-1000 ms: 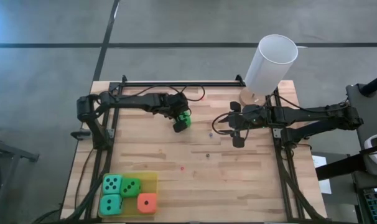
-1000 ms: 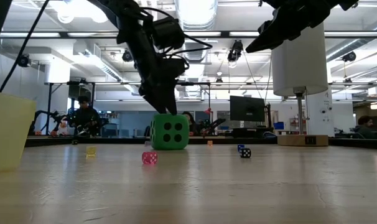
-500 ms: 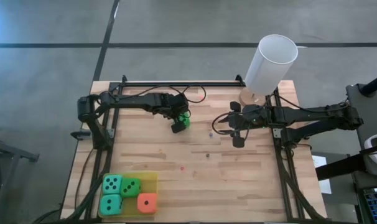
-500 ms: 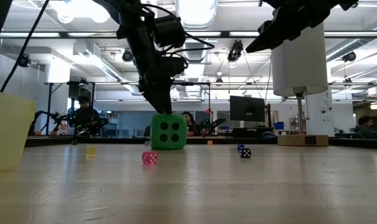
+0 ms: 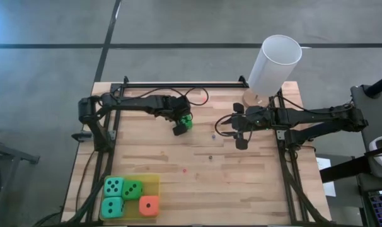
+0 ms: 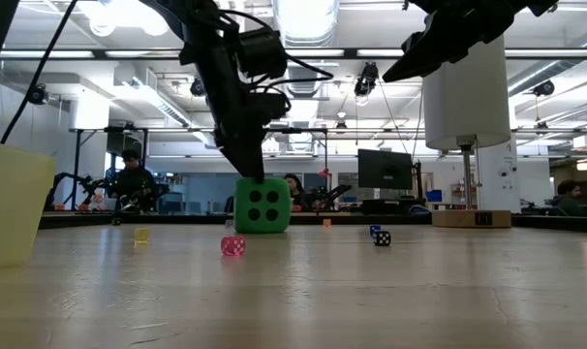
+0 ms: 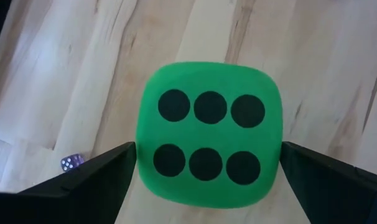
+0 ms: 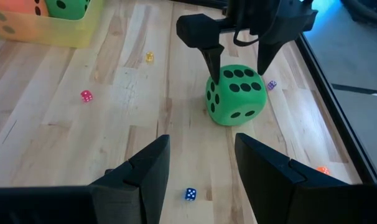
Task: Pick & Place Dice
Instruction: Put the large green dice into the yellow bin
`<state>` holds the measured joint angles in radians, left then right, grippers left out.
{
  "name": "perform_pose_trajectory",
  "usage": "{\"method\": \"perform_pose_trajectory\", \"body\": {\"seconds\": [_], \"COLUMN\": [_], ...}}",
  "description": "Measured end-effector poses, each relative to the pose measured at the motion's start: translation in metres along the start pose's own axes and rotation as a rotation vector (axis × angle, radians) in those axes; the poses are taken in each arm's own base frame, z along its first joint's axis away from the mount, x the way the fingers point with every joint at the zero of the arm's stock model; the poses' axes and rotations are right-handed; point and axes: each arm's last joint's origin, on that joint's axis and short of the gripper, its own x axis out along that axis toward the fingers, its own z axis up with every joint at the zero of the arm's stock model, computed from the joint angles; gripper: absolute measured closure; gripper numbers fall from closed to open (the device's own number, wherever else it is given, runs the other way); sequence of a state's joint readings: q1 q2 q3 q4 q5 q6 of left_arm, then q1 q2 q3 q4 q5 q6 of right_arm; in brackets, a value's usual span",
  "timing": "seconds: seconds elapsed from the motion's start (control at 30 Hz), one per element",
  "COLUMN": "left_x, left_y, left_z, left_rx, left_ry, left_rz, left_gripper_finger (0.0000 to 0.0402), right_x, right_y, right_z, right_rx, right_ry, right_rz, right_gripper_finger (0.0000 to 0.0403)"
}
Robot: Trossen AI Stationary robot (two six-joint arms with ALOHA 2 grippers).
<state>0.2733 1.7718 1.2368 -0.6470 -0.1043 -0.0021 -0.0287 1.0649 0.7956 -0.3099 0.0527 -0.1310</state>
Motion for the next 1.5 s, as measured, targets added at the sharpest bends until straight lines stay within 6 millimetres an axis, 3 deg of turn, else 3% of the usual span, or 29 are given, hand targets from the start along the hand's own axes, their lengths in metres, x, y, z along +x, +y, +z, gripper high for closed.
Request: {"method": "perform_pose_trajectory", "body": {"seconds": [0.7, 1.17, 1.5], "left_x": [0.0031, 0.0031, 0.0019], "left_y": [-0.0002, -0.0003, -0.0011], "left_z": [-0.0015, -0.0015, -0.0012], "left_rx": [-0.032, -0.050, -0.054], "left_ry": [-0.011, -0.012, -0.008], "left_rz": [0.000, 0.000, -0.001], "left_gripper_finger": [0.0003, 0.0036, 0.0039], "right_x": [0.0000, 0.0000, 0.0000], "right_y": [0.0000, 0.0000, 0.0000], "right_z": [0.0000, 0.0000, 0.0000], "right_rx": [0.000, 0.000, 0.000], "right_ry": [0.000, 0.000, 0.000], "right_rz": [0.000, 0.000, 0.000], "right_gripper_finger": [0.0223, 0.0223, 0.0223]}}
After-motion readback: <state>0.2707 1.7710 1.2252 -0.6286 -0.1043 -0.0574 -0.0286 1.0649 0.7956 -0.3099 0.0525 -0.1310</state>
